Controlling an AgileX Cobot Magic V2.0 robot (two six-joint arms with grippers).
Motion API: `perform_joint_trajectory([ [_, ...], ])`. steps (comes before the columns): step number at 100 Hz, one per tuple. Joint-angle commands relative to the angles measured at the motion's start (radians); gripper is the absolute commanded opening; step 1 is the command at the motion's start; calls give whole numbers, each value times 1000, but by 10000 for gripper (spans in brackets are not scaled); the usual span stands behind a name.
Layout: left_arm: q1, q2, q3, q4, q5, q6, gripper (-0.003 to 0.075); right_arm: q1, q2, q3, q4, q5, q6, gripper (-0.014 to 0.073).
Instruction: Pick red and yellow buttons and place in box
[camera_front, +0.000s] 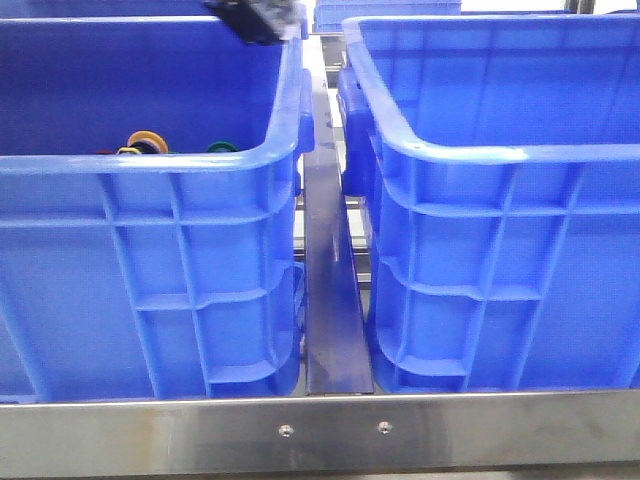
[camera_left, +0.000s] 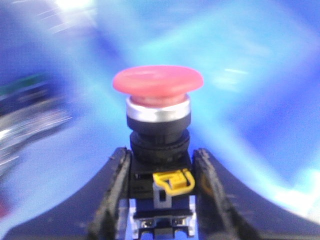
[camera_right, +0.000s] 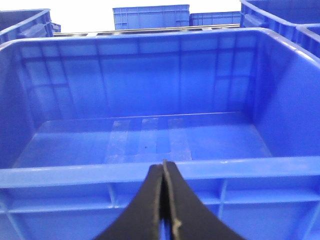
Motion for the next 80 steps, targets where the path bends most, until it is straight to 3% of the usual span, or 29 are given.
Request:
perform_joint_trajectory([
  [1, -46, -34, -28, -12, -78, 6, 38, -2, -23, 6, -13, -81, -6, -62],
  [59, -95, -30, -28, -12, -62, 6, 37, -2, -23, -1, -13, -101, -6, -62],
  [68, -95, -30, -28, -12, -62, 6, 28, 1, -22, -51, -13, -21, -6, -62],
  [80, -95, -30, -28, -12, -62, 6, 6, 1, -19, -176, -13, 209, -6, -62],
])
